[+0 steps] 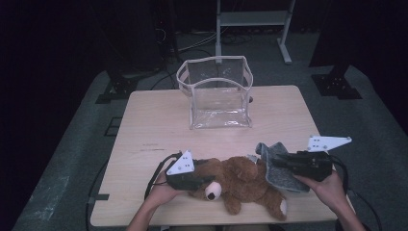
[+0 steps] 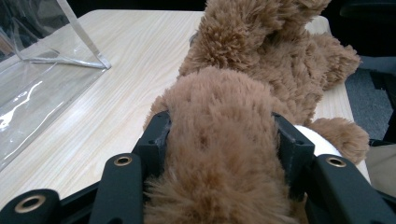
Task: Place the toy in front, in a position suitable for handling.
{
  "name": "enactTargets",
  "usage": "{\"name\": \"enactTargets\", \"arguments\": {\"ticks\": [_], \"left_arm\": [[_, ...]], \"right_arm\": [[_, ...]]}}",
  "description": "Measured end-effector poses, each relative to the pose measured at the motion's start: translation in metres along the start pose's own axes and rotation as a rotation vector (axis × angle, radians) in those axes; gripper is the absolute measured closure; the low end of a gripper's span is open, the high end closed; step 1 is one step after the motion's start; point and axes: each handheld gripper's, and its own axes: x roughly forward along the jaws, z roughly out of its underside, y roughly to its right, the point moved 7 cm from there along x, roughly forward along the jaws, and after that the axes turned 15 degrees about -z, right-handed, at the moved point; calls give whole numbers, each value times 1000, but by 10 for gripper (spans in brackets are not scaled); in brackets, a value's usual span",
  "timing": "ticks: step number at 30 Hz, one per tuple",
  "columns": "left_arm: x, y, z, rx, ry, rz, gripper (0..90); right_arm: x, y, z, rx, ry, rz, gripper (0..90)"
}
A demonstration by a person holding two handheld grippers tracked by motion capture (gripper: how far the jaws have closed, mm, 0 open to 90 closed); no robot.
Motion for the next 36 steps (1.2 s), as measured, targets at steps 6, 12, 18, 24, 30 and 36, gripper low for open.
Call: {"name": "enactTargets", "arguments": {"ticks": [6, 12, 18, 24, 30, 36], "left_arm": [[0, -1, 1, -13, 11, 7, 470], [1, -1, -1, -12, 13, 6, 465], [1, -1, 0, -16, 10, 4, 463], [1, -1, -1, -12, 14, 6, 463], [1, -1, -1, -8, 11, 6, 463], [1, -1, -1, 3, 14, 2, 464]], "right_arm": [[20, 4, 16, 26, -38, -17, 793], [-8, 11, 36, 95, 16, 23, 792], [-8, 2, 16, 29, 26, 30, 786], [-6, 11, 35, 78, -7, 35, 786], [-19, 1, 4, 56, 43, 13, 787], [4, -9, -51, -38, 22, -59, 787]]}}
